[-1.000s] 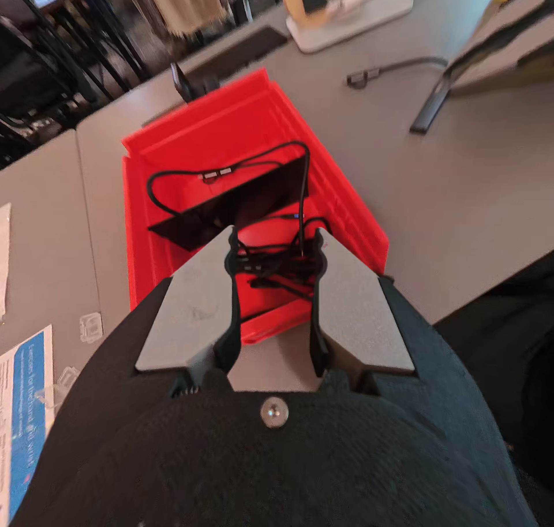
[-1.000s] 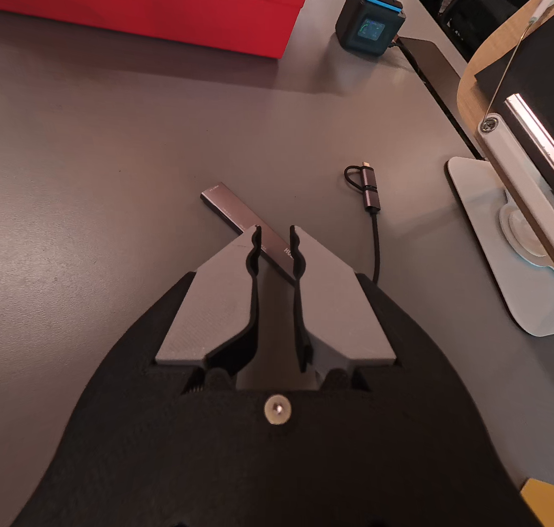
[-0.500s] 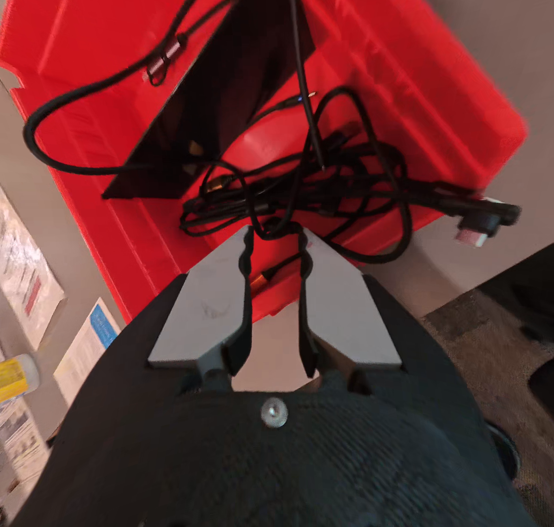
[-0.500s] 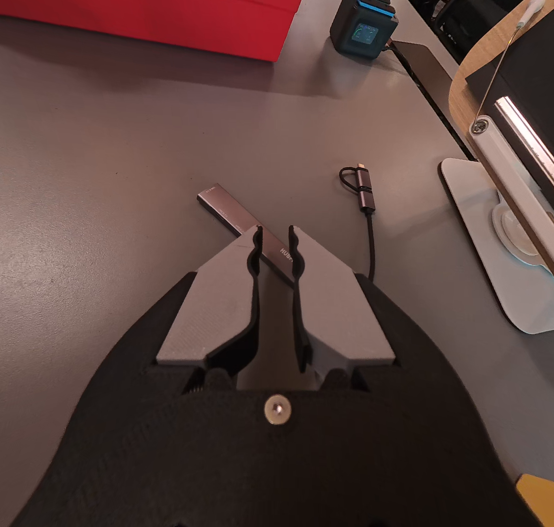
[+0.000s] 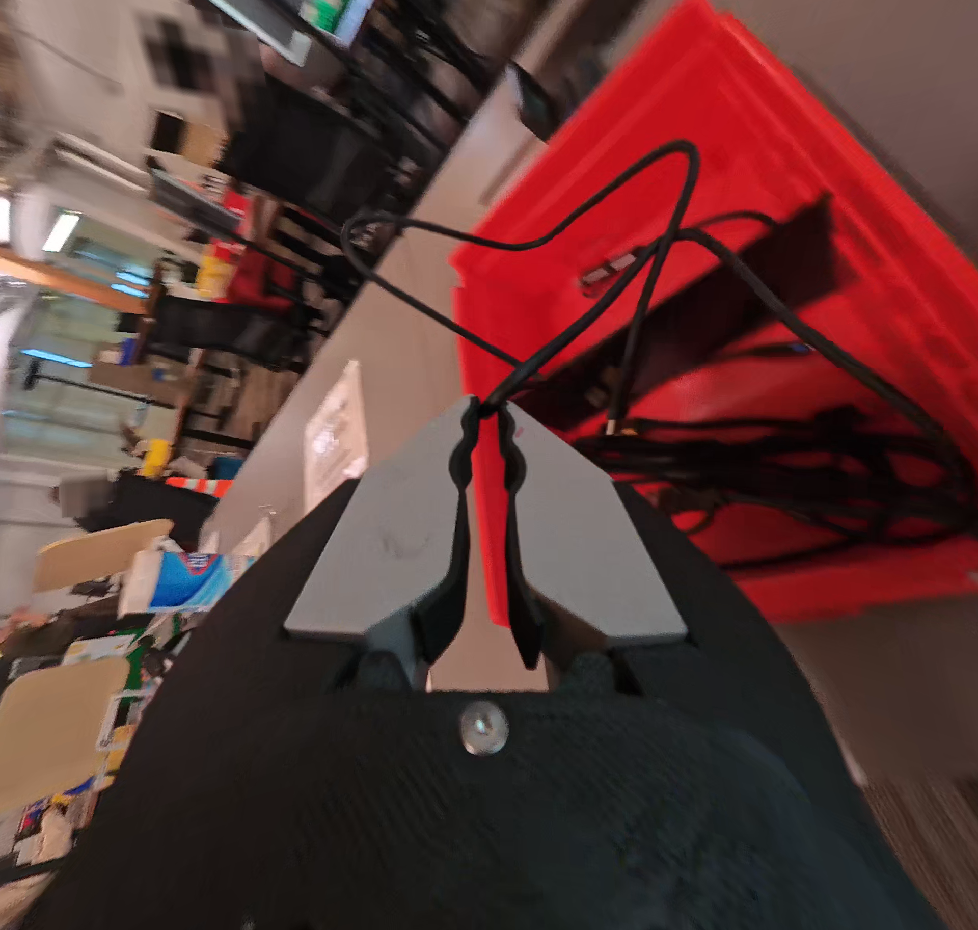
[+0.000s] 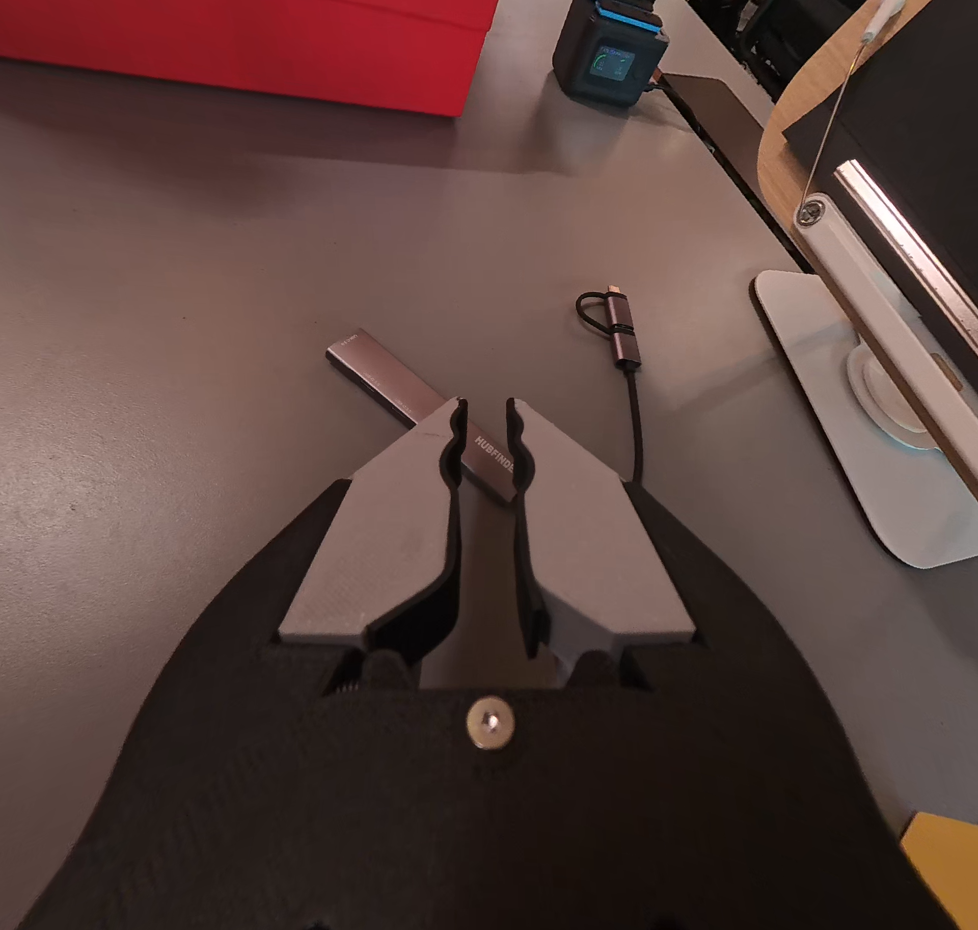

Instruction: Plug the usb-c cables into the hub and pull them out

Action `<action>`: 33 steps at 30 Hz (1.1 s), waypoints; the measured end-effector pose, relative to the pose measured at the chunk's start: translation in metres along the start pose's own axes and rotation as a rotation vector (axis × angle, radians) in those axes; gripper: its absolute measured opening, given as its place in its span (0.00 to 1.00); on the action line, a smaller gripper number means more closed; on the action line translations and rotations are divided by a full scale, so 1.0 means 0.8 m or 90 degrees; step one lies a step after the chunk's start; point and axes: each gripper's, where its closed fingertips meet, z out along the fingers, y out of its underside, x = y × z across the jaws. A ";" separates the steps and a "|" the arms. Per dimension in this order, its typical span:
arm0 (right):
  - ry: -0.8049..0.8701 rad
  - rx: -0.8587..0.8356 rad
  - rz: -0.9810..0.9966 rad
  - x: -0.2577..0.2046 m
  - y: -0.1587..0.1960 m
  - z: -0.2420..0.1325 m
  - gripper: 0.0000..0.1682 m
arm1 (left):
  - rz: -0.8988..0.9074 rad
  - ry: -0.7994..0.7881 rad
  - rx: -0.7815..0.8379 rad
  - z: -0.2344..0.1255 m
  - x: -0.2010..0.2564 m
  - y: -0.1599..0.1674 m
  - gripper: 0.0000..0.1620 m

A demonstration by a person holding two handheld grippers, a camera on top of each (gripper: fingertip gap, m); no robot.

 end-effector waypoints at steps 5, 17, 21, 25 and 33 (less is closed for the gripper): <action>0.003 -0.001 -0.001 0.000 0.000 0.000 0.06 | -0.058 -0.098 0.089 -0.022 -0.050 -0.039 0.03; 0.006 0.001 0.000 0.001 0.000 0.000 0.06 | -0.092 -0.204 0.199 -0.074 -0.130 -0.121 0.01; 0.005 0.004 0.000 0.000 -0.002 -0.001 0.06 | -0.084 -0.178 0.173 -0.054 -0.132 -0.131 0.00; 0.005 0.011 -0.005 -0.002 -0.006 -0.003 0.06 | -0.067 -0.204 0.177 -0.050 -0.144 -0.148 0.00; 0.003 0.005 -0.006 -0.003 -0.003 0.000 0.06 | -0.050 -0.187 0.199 -0.079 -0.186 -0.218 0.00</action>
